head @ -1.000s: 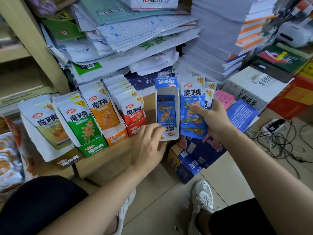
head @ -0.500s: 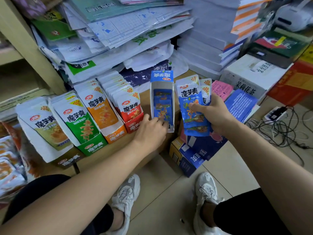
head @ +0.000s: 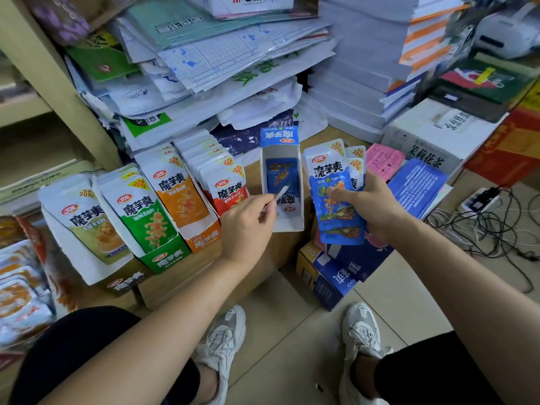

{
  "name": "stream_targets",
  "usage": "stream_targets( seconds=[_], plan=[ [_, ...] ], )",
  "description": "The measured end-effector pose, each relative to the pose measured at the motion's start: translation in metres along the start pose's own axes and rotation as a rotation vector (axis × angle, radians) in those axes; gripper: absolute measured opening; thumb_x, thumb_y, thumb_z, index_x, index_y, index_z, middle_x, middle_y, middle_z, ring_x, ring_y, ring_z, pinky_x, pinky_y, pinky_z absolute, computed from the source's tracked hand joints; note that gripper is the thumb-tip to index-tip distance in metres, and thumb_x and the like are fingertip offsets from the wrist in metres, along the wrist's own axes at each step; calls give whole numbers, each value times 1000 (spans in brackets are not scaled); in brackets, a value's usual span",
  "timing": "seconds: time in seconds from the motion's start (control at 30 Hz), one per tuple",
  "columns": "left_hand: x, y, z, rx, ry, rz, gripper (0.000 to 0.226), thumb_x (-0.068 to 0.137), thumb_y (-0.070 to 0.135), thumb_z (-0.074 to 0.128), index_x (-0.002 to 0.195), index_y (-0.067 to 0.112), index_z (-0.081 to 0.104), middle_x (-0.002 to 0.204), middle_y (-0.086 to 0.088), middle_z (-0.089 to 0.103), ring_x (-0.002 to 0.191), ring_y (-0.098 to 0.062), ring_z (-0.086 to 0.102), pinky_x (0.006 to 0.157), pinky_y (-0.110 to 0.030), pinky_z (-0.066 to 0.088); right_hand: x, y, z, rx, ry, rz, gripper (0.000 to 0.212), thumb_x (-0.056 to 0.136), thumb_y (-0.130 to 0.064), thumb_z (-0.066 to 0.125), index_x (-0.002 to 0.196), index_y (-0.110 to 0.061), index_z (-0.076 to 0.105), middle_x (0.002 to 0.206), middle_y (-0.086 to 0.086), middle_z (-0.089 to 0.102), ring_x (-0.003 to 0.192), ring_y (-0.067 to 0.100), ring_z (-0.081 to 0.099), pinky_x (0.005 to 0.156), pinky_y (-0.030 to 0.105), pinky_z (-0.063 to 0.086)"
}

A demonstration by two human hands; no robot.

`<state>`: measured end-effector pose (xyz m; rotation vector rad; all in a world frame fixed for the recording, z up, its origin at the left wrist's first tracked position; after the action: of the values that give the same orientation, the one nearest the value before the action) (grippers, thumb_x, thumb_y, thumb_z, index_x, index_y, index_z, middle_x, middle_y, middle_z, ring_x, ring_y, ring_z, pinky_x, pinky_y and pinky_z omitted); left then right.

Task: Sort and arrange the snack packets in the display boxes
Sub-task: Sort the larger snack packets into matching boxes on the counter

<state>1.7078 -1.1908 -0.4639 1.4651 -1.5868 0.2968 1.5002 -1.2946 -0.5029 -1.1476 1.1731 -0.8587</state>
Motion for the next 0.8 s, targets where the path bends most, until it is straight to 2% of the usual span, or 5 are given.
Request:
stream_targets(
  seconds=[0.1,0.33,0.57,0.67,0.8],
  plan=[
    [0,-4,-8,-86,48,-28,4,90,7,73,91,6,77,79,-1,74,66,-13,66,55,-29,54,-5,7,1,51,7,39,24,87,-5,75,105,-12,62,98,10,78,83,29,76,67,46,62],
    [-20,18,-2,-292,-75,-1,3,90,1,67,90,2,70,102,-4,76,95,-16,74,73,-40,61,-23,35,9,183,-16,254,20,90,-6,71,107,-9,61,93,12,78,77,29,76,62,43,62],
    [6,7,-35,-450,54,-247,19,92,-1,67,104,14,67,95,11,68,85,-1,67,72,-20,55,-33,41,8,244,-32,346,20,90,-7,71,108,-9,63,97,14,78,79,30,76,64,44,61],
    [9,-16,-40,-587,162,-433,9,94,9,68,100,15,63,89,5,68,70,-10,70,62,-37,60,-37,41,14,278,-53,357,22,92,-7,69,113,-8,65,100,15,77,81,32,76,64,46,62],
    [-3,16,-20,-569,-45,-278,10,92,8,70,92,14,63,96,11,72,86,-9,72,71,-32,58,-44,44,25,369,-96,417,24,98,-16,62,119,-5,65,106,19,75,84,35,75,65,49,62]
  ],
)
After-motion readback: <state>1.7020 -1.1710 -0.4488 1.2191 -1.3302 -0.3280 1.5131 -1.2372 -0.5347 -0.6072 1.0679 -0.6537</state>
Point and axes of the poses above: each hand's wrist, its own x-axis towards the middle knuckle, its own z-axis out of the palm, y = z × x, the point moved 9 cm from there along x, towards the middle knuckle
